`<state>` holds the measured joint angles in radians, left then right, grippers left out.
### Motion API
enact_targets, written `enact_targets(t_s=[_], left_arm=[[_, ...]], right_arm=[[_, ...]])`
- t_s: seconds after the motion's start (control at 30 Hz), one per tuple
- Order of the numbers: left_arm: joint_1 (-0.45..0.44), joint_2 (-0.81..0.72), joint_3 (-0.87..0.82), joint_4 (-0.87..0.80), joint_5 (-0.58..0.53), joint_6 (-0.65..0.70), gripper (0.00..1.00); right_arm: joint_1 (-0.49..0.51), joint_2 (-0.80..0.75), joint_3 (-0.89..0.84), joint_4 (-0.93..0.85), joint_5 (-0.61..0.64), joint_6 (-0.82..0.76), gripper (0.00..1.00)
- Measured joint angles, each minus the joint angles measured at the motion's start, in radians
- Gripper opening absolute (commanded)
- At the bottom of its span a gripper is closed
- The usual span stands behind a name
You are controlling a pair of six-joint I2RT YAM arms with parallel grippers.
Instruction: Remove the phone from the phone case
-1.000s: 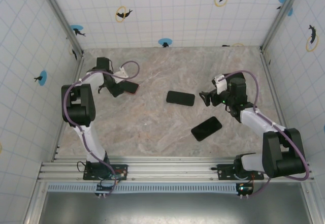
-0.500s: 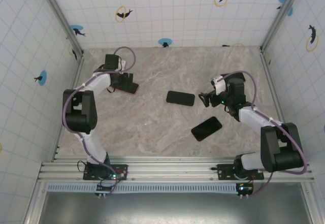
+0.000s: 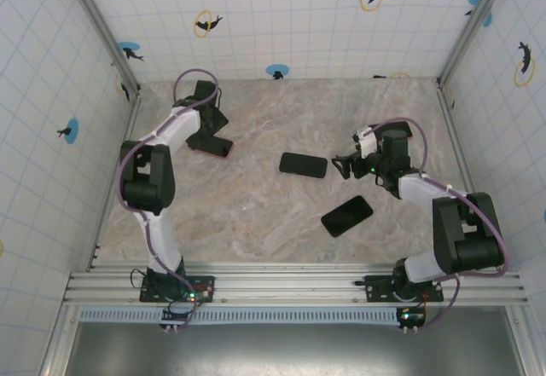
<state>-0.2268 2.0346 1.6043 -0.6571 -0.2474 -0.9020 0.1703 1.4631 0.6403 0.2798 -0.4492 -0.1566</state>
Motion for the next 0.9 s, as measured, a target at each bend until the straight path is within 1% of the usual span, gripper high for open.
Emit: enact_targets(t_s=[0.07,0.2,0.37,0.57,0.9], left_arm=[[-0.001,0.04,0.043,-0.045,-0.02,-0.081,0.98],[-0.001,0.07,0.056,-0.101,-0.032,-0.209,0.98],[-0.001,0.139,0.128,-0.148,-0.031,-0.304,0.98],[-0.002,0.23,0.243,-0.225,-0.031,-0.371,0.98],[-0.002,0.264,0.26,-0.291,-0.03,-0.424,0.98]], right_arm=[[-0.002,0.003,0.0,0.002,-0.005,0.0,1.0],[-0.008,0.013,0.0,0.007,-0.02,0.006,1.0],[-0.009,0.013,0.007,0.016,-0.048,0.026,1.0],[-0.009,0.023,0.035,0.044,-0.088,0.051,0.99],[-0.009,0.082,0.053,0.051,-0.121,0.073,1.0]])
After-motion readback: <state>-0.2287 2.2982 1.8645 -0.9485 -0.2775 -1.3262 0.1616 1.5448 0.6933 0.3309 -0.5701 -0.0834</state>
